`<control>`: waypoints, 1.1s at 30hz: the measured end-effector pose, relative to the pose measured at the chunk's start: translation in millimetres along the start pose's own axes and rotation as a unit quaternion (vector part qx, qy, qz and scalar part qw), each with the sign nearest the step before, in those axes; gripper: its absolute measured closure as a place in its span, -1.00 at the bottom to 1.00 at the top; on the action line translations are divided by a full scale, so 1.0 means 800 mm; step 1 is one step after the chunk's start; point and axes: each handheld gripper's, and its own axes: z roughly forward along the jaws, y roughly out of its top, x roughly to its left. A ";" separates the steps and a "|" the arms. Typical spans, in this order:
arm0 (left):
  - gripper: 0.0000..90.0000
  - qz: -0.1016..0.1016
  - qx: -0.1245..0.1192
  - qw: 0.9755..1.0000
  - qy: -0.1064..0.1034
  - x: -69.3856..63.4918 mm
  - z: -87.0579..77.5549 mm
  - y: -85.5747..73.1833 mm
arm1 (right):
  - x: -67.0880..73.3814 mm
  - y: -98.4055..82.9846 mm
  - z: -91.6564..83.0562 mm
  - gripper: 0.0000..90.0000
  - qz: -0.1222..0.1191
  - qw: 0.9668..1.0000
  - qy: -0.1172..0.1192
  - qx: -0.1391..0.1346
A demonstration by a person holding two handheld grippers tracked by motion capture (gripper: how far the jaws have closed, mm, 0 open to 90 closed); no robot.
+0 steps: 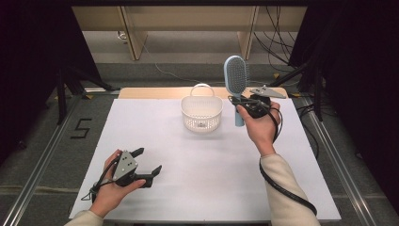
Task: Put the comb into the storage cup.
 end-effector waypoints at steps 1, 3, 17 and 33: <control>-0.74 0.000 0.000 1.000 0.000 0.000 0.000 0.000 | 0.000 0.000 0.000 0.56 0.000 1.000 0.001 0.000; -0.74 0.000 0.000 1.000 0.000 0.000 0.000 0.000 | 0.001 0.001 0.001 0.57 0.000 1.000 0.000 -0.002; -0.74 0.000 0.000 1.000 0.000 0.000 0.000 0.000 | 0.006 0.003 0.004 0.57 0.000 1.000 0.004 -0.003; -0.74 -0.001 0.001 1.000 0.000 0.000 0.000 0.000 | 0.013 0.006 0.010 0.57 0.001 1.000 0.010 -0.003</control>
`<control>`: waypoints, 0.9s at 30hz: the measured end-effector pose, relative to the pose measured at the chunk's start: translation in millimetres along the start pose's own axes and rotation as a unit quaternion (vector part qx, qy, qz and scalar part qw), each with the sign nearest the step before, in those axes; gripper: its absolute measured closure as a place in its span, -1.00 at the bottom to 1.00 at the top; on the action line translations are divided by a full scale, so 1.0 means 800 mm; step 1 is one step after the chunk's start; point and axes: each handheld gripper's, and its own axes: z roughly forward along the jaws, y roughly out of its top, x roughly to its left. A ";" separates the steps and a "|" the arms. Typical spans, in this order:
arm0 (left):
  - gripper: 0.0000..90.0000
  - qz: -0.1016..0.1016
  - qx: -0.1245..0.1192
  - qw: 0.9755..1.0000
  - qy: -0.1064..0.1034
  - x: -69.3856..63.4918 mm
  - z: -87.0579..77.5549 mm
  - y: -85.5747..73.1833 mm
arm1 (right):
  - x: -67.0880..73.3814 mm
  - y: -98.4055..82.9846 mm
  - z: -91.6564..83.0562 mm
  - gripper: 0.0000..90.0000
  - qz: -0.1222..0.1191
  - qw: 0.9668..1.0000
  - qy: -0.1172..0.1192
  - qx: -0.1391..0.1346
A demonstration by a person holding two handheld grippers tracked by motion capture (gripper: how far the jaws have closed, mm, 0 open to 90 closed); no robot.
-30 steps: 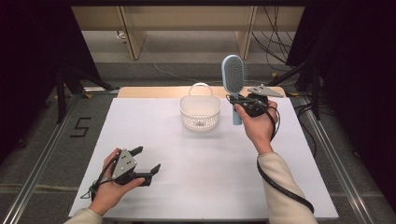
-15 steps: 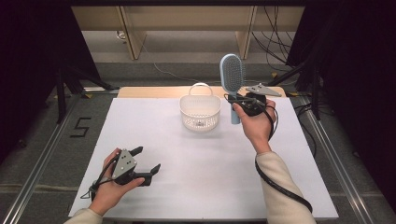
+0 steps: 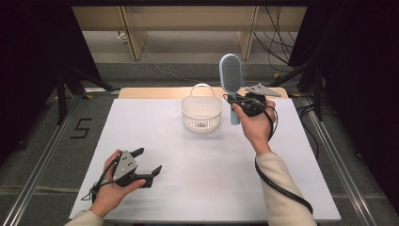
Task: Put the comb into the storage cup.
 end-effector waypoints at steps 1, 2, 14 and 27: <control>-0.74 0.000 0.000 1.000 0.000 0.000 0.000 0.000 | 0.001 0.000 0.001 0.56 -0.001 1.000 -0.001 -0.002; -0.74 0.000 0.000 1.000 0.000 0.000 0.000 0.000 | 0.001 0.000 0.001 0.57 -0.001 1.000 0.000 -0.001; -0.74 0.000 0.000 1.000 0.000 0.000 0.000 0.000 | 0.007 0.001 0.006 0.56 -0.006 1.000 0.004 0.003; -0.74 -0.001 -0.001 1.000 0.000 0.000 0.000 0.000 | 0.012 0.004 0.011 0.56 -0.005 1.000 0.009 0.003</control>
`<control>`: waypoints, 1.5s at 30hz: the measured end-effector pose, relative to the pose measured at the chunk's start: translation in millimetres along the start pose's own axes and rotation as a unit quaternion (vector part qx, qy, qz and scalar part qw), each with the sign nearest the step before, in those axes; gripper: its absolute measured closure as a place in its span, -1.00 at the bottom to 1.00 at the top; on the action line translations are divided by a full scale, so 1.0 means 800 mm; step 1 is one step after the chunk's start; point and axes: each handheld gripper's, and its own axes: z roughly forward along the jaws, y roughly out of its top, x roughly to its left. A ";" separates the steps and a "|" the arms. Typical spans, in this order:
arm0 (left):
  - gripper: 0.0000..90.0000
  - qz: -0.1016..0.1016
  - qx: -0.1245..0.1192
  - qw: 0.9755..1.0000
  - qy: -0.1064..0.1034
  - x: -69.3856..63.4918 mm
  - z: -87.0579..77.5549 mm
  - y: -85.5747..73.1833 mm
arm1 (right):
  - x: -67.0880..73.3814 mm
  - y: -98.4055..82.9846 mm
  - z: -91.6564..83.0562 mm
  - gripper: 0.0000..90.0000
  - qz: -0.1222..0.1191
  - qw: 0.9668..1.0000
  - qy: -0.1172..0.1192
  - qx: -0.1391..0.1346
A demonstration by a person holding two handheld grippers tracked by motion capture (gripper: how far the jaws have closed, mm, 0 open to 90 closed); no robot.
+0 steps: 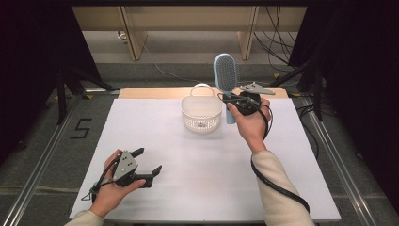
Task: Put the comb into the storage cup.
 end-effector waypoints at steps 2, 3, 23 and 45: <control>-0.74 0.000 0.000 1.000 0.000 0.000 0.000 0.000 | 0.000 0.000 0.001 0.56 -0.001 1.000 0.001 0.001; -0.74 0.000 0.000 1.000 0.000 0.000 0.000 0.000 | 0.001 0.001 0.001 0.56 -0.001 1.000 0.001 0.001; -0.73 0.000 0.000 1.000 -0.001 0.000 0.000 0.000 | 0.008 0.006 0.009 0.56 -0.006 1.000 0.005 -0.002; -0.73 0.001 -0.003 1.000 -0.001 0.000 0.000 0.000 | 0.015 0.013 0.016 0.57 -0.009 1.000 0.010 -0.004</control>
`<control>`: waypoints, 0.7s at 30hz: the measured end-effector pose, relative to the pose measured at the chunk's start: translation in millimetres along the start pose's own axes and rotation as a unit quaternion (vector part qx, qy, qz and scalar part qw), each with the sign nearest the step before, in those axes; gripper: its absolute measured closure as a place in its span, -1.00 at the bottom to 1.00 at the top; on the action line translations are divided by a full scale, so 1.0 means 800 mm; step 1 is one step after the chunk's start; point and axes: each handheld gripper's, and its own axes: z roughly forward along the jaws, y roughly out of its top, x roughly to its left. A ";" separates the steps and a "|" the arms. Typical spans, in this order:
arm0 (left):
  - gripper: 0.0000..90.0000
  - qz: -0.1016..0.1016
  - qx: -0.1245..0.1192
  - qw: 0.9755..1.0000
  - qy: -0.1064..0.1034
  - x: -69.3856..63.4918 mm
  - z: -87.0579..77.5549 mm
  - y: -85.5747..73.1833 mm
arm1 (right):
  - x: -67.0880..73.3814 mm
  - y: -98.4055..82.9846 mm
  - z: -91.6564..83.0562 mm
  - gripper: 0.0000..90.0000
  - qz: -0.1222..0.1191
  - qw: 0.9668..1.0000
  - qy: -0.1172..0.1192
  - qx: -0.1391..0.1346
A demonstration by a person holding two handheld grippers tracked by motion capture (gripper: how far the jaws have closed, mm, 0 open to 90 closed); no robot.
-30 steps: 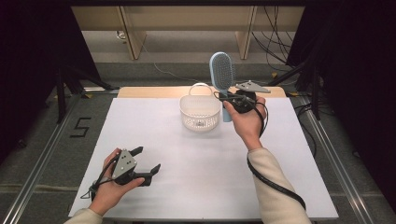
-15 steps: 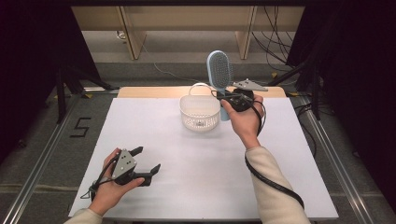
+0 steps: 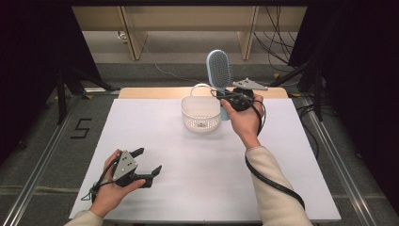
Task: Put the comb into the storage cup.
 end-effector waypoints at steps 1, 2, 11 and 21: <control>-0.73 0.000 0.000 1.000 0.000 0.000 0.000 0.000 | 0.000 0.000 0.000 0.56 -0.002 1.000 0.000 0.000; -0.73 0.000 0.000 1.000 0.000 0.000 0.000 0.000 | 0.000 0.000 0.001 0.56 -0.002 1.000 0.001 0.000; -0.73 -0.001 0.000 1.000 0.000 0.000 0.000 0.000 | 0.000 0.001 0.005 0.56 0.003 1.000 0.001 0.000; -0.74 -0.001 0.000 1.000 -0.001 0.000 0.000 0.000 | 0.001 0.003 0.009 0.56 0.004 1.000 0.001 -0.001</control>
